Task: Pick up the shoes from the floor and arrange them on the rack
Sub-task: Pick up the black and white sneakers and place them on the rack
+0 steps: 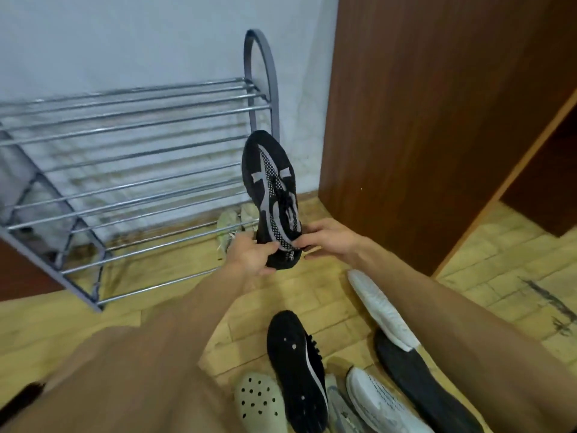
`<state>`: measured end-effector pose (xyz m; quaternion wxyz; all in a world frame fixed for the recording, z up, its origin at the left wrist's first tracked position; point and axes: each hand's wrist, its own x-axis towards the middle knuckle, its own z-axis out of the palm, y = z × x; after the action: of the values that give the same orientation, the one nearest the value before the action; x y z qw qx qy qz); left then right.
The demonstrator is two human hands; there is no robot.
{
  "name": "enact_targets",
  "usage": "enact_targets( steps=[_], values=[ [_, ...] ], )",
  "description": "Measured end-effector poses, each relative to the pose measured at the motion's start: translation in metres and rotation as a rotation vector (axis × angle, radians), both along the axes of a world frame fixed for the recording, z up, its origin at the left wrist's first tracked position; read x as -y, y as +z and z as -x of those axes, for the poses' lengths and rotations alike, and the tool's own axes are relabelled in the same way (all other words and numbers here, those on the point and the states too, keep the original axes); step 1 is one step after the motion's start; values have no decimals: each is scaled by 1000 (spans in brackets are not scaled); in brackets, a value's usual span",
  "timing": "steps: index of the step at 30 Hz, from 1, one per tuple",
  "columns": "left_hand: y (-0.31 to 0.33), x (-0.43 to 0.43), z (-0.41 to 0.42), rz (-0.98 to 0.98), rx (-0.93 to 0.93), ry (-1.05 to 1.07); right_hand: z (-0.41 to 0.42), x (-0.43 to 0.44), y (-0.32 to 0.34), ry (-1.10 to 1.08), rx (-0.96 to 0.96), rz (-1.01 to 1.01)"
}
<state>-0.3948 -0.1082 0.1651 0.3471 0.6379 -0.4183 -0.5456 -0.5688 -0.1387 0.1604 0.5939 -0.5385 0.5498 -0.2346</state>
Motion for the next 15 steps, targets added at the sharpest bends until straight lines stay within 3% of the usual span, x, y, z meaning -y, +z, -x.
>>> enact_targets(
  steps=[7, 15],
  values=[
    [93, -16, -70, 257, -13, 43, -75, -1, 108, 75, 49, 263],
    [165, -82, -191, 386, 15, 149, -205, -37, 197, 213, -115, 501]
  ],
)
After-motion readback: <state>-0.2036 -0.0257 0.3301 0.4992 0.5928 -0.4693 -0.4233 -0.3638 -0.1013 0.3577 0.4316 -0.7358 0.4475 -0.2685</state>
